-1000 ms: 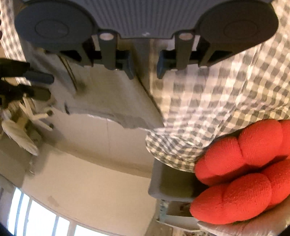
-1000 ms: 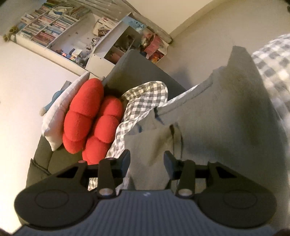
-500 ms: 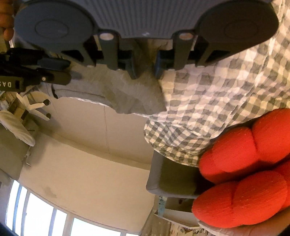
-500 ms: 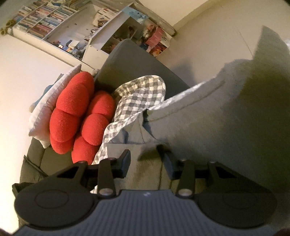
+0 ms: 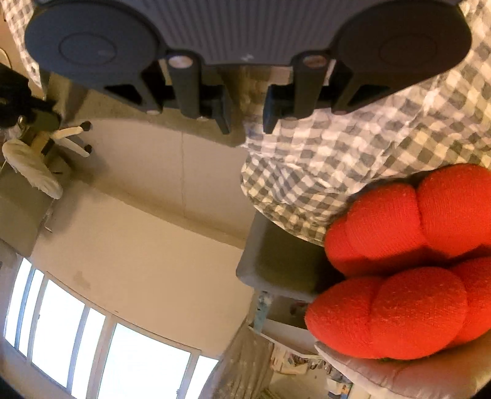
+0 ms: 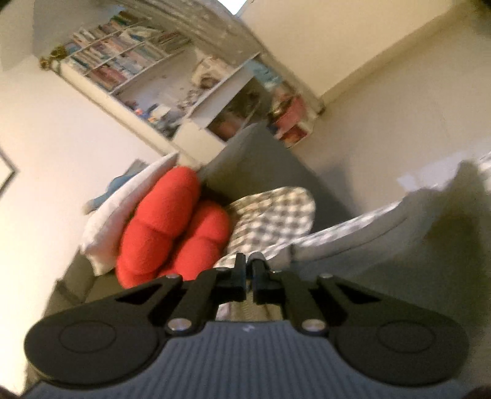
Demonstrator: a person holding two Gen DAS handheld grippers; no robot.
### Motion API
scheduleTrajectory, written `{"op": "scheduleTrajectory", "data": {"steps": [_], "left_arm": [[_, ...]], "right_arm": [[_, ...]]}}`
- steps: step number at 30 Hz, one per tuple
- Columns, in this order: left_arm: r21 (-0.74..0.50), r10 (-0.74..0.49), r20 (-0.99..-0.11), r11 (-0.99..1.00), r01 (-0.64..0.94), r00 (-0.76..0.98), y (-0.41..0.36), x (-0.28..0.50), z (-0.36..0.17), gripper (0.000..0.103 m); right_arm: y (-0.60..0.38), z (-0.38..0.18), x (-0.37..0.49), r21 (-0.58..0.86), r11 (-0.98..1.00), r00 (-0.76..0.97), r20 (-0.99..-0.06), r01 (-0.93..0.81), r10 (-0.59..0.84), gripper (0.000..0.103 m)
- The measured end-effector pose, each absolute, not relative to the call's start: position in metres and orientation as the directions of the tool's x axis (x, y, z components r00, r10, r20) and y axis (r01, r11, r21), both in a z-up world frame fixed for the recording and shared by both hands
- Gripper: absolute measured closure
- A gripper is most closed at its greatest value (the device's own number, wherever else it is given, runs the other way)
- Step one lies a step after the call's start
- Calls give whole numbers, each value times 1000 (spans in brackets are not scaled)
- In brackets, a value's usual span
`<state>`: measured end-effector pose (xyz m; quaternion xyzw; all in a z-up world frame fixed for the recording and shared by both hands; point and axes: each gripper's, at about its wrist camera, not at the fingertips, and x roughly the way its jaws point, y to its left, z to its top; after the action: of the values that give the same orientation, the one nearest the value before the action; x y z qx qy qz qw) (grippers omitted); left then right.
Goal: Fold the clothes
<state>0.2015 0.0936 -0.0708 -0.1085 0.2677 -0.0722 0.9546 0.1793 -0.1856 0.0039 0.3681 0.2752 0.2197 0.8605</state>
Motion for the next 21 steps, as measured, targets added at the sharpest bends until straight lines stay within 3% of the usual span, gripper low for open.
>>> {"op": "scheduleTrajectory", "data": {"steps": [6,12,15,21], "left_arm": [[-163,-231,-537,972,169,811,57,221,-86,81],[22,-75,-589,994,108,805,30,247,-110,81],[-19,-82,-597,996,88,798,34,246,-103,81],[-76,-170,-589,985,155,790,35,212,-82,81]], "right_arm": [[-191,-21,193,707,705,723,-460,-53,516,97],[-206,-34,191,705,710,723,-487,-7,490,97],[-210,-31,184,719,694,717,-471,-25,514,96],[-216,-28,169,719,693,700,-472,-46,536,81]]}}
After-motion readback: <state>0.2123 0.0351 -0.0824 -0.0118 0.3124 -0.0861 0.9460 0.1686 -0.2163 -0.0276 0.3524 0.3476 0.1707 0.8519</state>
